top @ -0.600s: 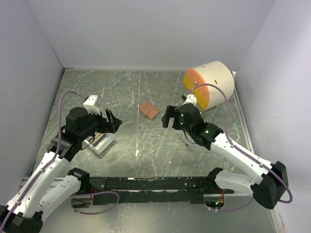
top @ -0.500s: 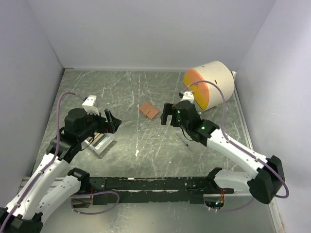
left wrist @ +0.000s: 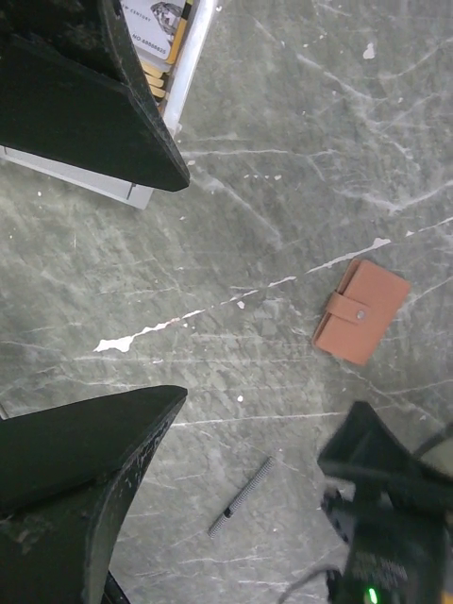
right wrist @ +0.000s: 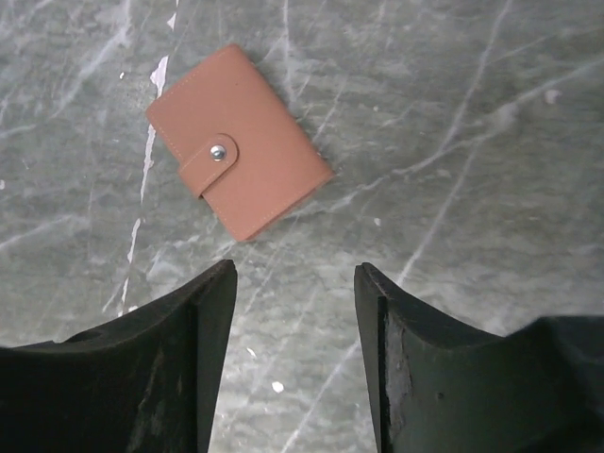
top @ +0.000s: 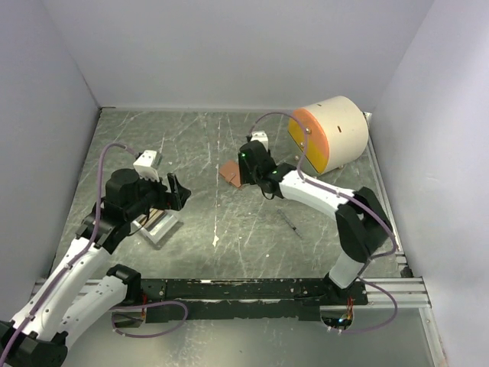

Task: Put the credit cards into the card holder
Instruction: Open the card holder at the center of the board.

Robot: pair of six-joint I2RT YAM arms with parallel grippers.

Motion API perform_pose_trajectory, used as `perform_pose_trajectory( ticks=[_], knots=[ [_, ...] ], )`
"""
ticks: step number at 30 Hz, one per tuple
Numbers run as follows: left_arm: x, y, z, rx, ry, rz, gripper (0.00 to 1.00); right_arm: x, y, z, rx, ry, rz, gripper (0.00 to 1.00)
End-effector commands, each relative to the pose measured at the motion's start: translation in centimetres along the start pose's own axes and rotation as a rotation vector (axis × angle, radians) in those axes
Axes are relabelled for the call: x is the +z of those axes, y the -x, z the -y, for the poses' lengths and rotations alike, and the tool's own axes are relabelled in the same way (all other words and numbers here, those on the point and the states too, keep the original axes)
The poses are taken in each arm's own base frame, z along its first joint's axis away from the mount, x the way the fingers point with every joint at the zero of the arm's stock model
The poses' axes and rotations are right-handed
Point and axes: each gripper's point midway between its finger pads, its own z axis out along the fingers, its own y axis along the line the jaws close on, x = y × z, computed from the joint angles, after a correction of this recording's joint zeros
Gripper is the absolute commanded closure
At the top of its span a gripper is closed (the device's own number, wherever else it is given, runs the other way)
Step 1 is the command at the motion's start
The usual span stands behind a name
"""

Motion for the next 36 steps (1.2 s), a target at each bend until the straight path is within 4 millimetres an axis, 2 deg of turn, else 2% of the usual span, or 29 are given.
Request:
perform_pose_trajectory(
  ticks=[1,7,9,13,17,20,23,28,30,36],
  knots=[
    [-1.2,2.1,0.4,0.042,-0.018,0.08,0.04,2.6,0.5,-2.4,-0.03,0.086,0.007,0.47],
    [-2.5,3.1,0.3,0.048,-0.008,0.16,0.05,5.4,0.1,-3.0,0.024,0.024,-0.037,0.5],
    [-2.8,3.3,0.4,0.048,-0.011,0.174,0.05,6.1,-0.2,-2.8,-0.007,0.023,-0.037,0.47],
    [-2.7,3.2,0.4,0.045,-0.011,0.165,0.06,8.1,-0.5,-2.8,-0.055,0.147,-0.077,0.44],
    [-2.6,3.2,0.6,0.047,-0.019,0.147,0.08,9.9,-1.0,-1.8,-0.063,0.186,-0.117,0.43],
    [-2.7,3.2,0.5,0.043,-0.013,0.15,0.08,10.4,-1.6,-1.8,-0.05,0.224,-0.133,0.43],
    [-2.7,3.2,0.5,0.045,-0.02,0.157,0.08,11.8,-3.5,-1.9,-0.065,0.237,-0.169,0.42],
    [-2.5,3.0,0.7,0.047,-0.028,0.147,0.09,13.4,-5.5,-1.5,-0.071,0.248,-0.244,0.41],
    [-2.3,2.9,0.7,0.047,-0.029,0.139,0.1,13.4,-6.3,-1.7,-0.069,0.264,-0.26,0.46],
    [-1.6,2.3,0.5,0.034,-0.022,0.104,0.15,11.7,-6.8,-1.6,-0.036,0.287,-0.247,0.76]
  ],
)
